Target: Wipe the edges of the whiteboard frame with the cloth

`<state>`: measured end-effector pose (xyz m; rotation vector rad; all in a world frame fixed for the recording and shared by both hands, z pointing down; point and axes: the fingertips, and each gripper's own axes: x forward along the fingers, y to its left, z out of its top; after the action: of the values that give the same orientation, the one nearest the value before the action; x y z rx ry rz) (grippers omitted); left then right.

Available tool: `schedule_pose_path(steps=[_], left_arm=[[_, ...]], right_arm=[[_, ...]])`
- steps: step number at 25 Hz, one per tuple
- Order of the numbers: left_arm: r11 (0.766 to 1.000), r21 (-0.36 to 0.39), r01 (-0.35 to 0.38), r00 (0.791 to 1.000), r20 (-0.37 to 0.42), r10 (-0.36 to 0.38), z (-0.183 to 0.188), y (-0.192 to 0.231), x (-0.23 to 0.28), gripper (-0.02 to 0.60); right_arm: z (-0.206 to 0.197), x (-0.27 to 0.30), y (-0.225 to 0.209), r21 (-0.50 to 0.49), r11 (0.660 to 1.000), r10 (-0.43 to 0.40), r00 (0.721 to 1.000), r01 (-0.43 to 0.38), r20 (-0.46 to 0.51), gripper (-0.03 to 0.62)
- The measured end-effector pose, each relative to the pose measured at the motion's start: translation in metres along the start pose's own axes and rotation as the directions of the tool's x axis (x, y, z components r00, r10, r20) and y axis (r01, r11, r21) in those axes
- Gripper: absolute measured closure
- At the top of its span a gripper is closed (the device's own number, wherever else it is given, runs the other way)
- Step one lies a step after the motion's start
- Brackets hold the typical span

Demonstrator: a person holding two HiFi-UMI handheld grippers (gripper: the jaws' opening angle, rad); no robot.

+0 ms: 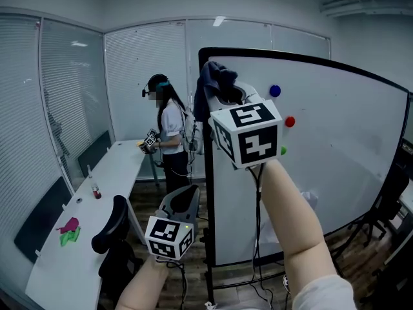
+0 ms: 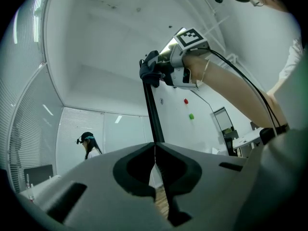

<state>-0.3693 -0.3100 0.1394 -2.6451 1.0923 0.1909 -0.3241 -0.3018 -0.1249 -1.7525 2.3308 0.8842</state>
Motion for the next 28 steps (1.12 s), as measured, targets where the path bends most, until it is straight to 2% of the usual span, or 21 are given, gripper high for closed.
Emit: schedule_pose_path(steps=[12,16,21,23,28], left_arm=[[0.998,-0.062,0.015,0.999,-0.028,-0.017,-0.012,-0.007,-0.005,0.561],[0.995,-0.096,0.022,0.999,-0.038,-0.025,-0.018,-0.009,-0.009,0.561],[0.991,-0.122,0.05,0.997,-0.054,-0.057,-0.027,-0.021,-0.015,0.561],[0.989,-0.136,0.067,0.996,-0.057,-0.075,-0.031,-0.028,-0.017,0.561],[0.992,-0.108,0.059,0.995,-0.068,-0.067,-0.031,-0.043,-0.021,0.561]], right_arm=[[0.051,0.019,-0.018,-0.064,0.996,-0.054,0.995,0.059,0.08,0.525],[0.049,0.017,-0.02,-0.093,0.991,-0.092,0.991,0.101,0.095,0.525],[0.048,0.015,-0.035,-0.05,0.991,-0.116,0.99,0.12,0.08,0.524],[0.05,0.011,-0.045,-0.06,0.987,-0.143,0.987,0.147,0.072,0.524],[0.049,0.001,-0.067,-0.089,0.978,-0.183,0.982,0.187,0.053,0.523]])
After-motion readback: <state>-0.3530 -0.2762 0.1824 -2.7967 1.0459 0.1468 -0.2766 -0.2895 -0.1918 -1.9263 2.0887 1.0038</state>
